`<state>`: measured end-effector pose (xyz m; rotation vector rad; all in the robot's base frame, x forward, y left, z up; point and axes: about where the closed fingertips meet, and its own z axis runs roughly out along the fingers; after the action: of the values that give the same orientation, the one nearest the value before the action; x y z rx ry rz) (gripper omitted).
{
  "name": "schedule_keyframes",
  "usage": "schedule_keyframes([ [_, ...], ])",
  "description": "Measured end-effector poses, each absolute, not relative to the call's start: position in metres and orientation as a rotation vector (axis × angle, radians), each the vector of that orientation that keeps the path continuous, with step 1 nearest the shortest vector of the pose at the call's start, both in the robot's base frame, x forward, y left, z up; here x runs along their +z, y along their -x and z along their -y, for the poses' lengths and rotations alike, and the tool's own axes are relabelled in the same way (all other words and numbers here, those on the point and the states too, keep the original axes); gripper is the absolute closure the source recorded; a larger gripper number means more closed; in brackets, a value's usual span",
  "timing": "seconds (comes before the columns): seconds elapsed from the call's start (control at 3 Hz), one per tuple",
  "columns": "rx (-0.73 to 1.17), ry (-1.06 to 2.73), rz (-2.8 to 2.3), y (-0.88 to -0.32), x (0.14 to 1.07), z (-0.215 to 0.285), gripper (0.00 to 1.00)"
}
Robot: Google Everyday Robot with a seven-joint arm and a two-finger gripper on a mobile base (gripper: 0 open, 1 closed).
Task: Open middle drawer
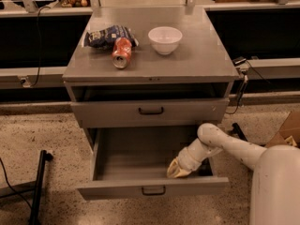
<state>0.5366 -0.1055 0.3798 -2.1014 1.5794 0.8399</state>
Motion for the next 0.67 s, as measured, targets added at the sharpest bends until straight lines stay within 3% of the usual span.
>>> schedule_keyframes([
  [0.33,0.84,2.101,-1.579,-0.537,0.38,0.106,1.0],
  [0.67,0.864,2.09,-1.556,-0.502,0.403,0.11,1.0],
])
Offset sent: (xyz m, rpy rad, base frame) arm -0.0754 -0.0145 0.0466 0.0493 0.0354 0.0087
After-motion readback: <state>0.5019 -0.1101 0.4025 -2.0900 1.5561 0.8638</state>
